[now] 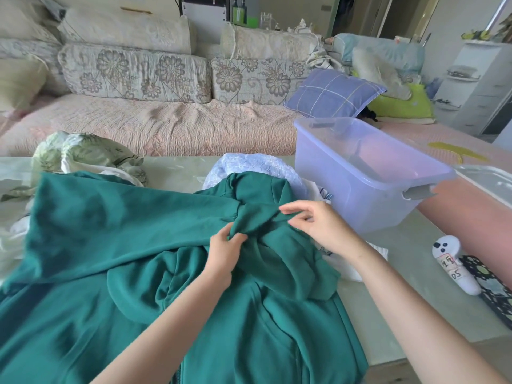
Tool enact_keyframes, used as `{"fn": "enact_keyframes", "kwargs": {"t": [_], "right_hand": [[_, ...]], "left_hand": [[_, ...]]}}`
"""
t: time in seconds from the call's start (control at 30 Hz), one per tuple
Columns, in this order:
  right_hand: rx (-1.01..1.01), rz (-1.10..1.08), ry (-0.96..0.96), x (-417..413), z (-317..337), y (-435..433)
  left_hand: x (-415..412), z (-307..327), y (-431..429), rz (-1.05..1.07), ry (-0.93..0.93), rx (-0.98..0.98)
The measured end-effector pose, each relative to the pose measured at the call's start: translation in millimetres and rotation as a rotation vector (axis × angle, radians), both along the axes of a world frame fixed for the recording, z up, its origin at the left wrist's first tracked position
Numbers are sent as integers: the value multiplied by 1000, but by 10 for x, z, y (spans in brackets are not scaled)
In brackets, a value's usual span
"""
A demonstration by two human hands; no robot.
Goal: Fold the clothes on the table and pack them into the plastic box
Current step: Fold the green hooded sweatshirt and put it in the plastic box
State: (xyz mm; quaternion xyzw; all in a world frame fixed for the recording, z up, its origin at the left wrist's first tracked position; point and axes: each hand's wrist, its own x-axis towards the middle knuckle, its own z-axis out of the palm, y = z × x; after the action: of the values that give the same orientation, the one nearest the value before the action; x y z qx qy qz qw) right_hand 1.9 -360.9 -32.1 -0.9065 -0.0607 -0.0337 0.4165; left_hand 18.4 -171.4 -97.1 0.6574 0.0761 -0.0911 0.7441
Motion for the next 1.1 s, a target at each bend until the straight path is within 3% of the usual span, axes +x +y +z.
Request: {"fn": "enact_keyframes", "kwargs": {"t": [0.1,0.2,0.37,0.47,0.6,0.77,0.87,1.0,1.1], "right_hand": [[-121,-28,-139,17,-10,-12],[-222,124,-243,136,69,150],[-198,277,-59,372,175,484],[-147,218,-148,449,193,570],[-87,55,-303,529,135,531],[-31,-89,-399,553,105,395],[-44,-128,-389,537,133,357],[-26,33,-167,477,76,424],[-92,63,-151,511,-37,558]], "left_hand": [[10,145,158,-61,-82,-83],[17,248,287,-171,-210,-91],[73,412,457,-252,-270,42],[21,434,509,-208,-236,142],[-113,352,649,-350,-166,428],[-208,417,828,-500,-95,507],[-152,523,1012,-431,-165,584],[-12,772,1425,-156,-383,995],[104,892,1680,-6,-478,1131]]}}
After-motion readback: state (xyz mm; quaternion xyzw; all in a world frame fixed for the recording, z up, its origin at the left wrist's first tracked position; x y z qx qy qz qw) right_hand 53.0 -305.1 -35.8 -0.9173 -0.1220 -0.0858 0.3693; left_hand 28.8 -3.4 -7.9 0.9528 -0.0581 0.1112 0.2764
